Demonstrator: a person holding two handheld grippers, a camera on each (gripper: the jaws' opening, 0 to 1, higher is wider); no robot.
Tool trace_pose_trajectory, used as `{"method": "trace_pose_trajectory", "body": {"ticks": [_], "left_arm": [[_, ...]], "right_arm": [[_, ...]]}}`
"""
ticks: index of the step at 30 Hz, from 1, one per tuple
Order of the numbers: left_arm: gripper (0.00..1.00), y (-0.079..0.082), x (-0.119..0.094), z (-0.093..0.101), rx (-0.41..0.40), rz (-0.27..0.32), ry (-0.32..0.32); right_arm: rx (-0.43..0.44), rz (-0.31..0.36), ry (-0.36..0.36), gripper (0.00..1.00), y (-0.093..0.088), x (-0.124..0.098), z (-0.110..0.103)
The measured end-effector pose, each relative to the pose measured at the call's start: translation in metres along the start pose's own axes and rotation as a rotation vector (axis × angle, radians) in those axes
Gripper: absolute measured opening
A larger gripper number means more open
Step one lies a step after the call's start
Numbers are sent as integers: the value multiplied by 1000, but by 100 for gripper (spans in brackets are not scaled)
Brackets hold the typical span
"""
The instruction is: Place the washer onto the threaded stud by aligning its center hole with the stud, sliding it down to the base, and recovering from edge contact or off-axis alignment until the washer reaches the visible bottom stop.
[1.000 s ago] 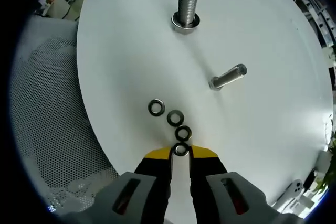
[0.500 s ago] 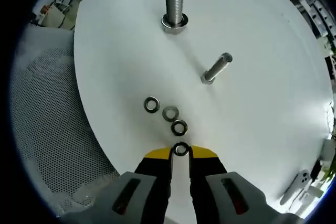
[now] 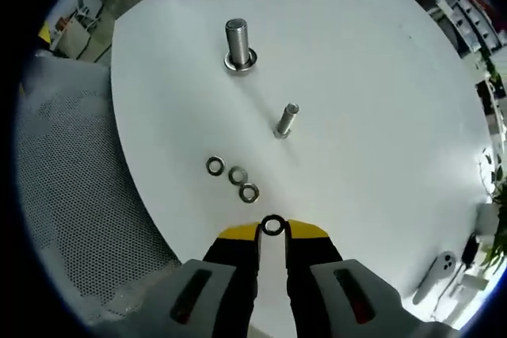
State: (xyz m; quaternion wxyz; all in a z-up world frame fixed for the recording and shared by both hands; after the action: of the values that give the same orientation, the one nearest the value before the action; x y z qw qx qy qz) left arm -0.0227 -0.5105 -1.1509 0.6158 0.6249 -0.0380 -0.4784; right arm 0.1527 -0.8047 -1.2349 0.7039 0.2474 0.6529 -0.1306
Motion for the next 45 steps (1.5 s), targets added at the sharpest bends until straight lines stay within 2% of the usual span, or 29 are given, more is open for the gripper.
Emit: {"method": "trace_pose_trajectory", "body": {"ticks": [9,20,27,35,45], "left_arm": [[28,0,0,0,3,2,0],[28,0,-1,0,3,3,6],[29,-1,0,-1,2,-3,10],[29,0,-1,-1,-6,8,13],[29,0,0,-1,-6,1,11]], "right_arm": [[-11,71,-21,13,23,-17,6],[-48,129,-42,13,53,-36,12],[-62,159,-48,13,66,-42,11],[-123,129,-36,13,71,-36,8],[-198,70,-16,13,75,-16,2]]}}
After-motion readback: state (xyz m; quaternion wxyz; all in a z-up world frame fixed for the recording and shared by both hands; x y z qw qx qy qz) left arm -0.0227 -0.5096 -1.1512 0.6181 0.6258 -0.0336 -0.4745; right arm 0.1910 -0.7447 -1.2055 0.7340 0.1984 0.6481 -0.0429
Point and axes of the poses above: the point that each gripper's makers call its tool centre point, and the gripper's own axes: x roughly forward along the fingers, z roughly to its right, y roughly out of its top, the point moved 10 cm from there along -x, roughly backward along the fingers, and after that the axes turned 3 degrees about y, right-handed, at the moved point
